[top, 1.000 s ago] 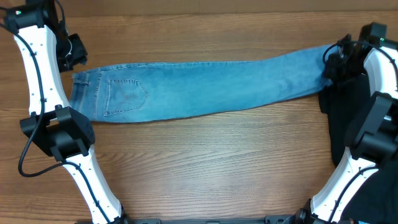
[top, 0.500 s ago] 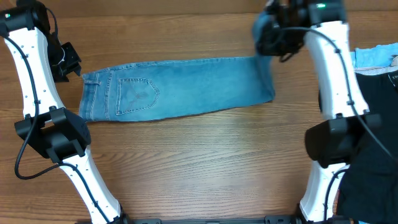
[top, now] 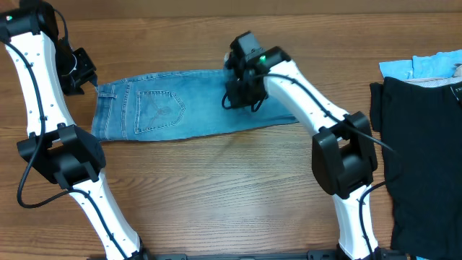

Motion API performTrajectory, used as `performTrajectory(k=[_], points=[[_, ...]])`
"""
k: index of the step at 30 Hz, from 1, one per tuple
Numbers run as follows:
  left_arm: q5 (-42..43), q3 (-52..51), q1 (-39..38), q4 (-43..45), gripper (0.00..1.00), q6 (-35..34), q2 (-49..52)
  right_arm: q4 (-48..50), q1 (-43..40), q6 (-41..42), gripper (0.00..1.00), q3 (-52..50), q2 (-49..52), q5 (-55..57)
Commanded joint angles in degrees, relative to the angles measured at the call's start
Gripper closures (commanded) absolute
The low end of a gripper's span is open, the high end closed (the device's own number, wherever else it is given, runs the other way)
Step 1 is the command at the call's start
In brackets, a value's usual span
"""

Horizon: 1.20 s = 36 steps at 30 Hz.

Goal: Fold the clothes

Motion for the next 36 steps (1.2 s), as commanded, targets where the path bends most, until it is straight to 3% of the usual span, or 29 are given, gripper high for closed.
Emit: performTrajectory(k=[1,3,4,6,10,14,16,20,21,27,30,36], points=[[0.59,1.44,-0.26,-0.17,0.61,-0.11,-0.87,2.12,2.23,0.33,0.88,-1.27,-0.59,-0.96],[0.61,1.44,-0.52,-0.17,0.62,-0.11,-0.87,3.69,3.08,2.03,0.38,-1.25,-0.59,-1.16],[0.61,1.44,-0.55,-0.17,0.62,-0.09,-0.87,4.63,3.17,5.03,0.24,-1.25,-0.59,-1.57],[0.59,1.44,-0.55,-0.17,0.62,-0.09,-0.87,5.07,3.08,5.18,0.07,-0.85,-0.61,-5.31],[1.22,1.44,-0.57,-0.17,0.64,-0.09,-0.87,1.81,-0.87,-1.73,0.05,2.01,-1.57,-17.62],[16.65,1.44,-2.12,-0.17,0.66,6.51,-0.87,-2.19,-9.18,-3.21,0.06,3.17,-3.96,-16.11],[19.96,1.36,-4.92,-0.17,0.6,7.39,-0.87,-5.51,-13.94,-3.23,0.06,3.17,-4.17,-13.42],[26.01,-4.7,-14.01,5.35,0.29,8.52,-0.76,-11.54,-22.23,-3.23,0.03,3.17,-4.17,-4.04],[28.13,-7.32,-16.09,7.85,0.28,8.5,-0.76,-12.44,-23.85,-3.23,0.01,3.17,-4.17,-1.84],[28.48,-24.35,-26.47,25.55,0.07,3.3,-0.76,-14.86,-31.61,-3.19,0.0,3.15,-4.15,2.54],[23.5,-28.24,-28.79,28.22,0.06,-0.79,-0.76,-14.32,-32.37,-3.17,0.0,3.15,-4.15,2.54],[22.27,-28.41,-28.28,29.07,0.07,-0.61,-0.76,-13.57,-32.37,-3.19,0.0,3.17,-4.15,2.54]])
